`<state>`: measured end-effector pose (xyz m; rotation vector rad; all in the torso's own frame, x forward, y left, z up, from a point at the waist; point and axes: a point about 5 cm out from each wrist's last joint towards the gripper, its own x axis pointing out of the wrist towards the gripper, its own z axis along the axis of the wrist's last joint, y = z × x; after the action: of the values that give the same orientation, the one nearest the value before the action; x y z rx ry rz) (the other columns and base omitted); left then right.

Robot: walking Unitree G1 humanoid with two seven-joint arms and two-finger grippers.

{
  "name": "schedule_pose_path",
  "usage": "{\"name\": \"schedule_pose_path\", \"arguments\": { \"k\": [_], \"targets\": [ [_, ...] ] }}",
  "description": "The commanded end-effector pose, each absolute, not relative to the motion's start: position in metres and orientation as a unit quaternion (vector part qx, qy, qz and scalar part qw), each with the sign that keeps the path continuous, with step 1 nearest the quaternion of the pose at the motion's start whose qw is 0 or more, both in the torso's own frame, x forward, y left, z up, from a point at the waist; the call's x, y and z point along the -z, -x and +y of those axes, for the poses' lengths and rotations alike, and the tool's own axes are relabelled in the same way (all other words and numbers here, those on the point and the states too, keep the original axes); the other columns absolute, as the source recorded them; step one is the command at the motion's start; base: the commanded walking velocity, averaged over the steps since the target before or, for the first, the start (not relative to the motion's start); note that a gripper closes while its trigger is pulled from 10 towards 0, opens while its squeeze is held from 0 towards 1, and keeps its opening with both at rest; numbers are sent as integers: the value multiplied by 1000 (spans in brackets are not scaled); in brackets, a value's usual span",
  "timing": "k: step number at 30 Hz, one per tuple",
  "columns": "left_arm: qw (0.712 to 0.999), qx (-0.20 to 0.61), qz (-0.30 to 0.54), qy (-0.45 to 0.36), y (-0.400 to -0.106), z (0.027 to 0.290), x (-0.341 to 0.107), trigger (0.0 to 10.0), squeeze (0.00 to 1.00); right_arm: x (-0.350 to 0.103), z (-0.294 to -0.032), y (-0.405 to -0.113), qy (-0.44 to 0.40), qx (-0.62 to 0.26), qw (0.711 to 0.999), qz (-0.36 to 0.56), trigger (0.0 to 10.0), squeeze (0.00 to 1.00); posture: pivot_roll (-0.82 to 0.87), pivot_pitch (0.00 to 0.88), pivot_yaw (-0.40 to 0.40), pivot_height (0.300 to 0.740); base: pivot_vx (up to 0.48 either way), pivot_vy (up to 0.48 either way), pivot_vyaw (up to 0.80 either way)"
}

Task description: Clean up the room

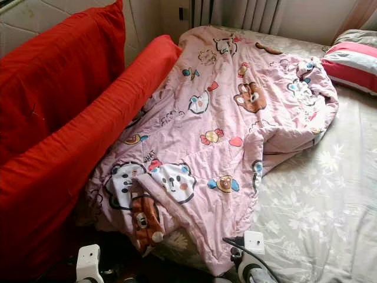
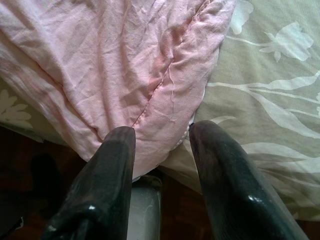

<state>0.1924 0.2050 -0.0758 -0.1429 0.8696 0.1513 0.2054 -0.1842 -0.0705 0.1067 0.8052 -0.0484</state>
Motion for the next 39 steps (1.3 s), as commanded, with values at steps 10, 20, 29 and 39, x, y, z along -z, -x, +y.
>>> {"name": "schedule_pose_path", "arguments": {
  "k": [10, 20, 29, 39],
  "targets": [
    [892, -78, 439, 76, -180, 206, 82, 10000, 0, 74, -186, -199, -36, 14, 915, 402, 10000, 0, -47, 195, -9, 740, 0, 0, 0],
    [892, -80, 437, 79, -181, 205, 82, 10000, 0, 73, -184, -202, -31, 9, 916, 401, 10000, 0, -45, 208, -15, 701, 0, 0, 0],
    [900, -78, 422, 83, -183, 205, 80, 10000, 0, 68, -178, -210, -35, 6, 924, 380, 10000, 0, -46, 217, -15, 667, 0, 0, 0],
    [908, -72, 405, 85, -186, 205, 78, 10000, 0, 59, -175, -225, -38, -11, 933, 356, 10000, 0, -48, 222, -13, 667, 0, 0, 0]
  ]
}}
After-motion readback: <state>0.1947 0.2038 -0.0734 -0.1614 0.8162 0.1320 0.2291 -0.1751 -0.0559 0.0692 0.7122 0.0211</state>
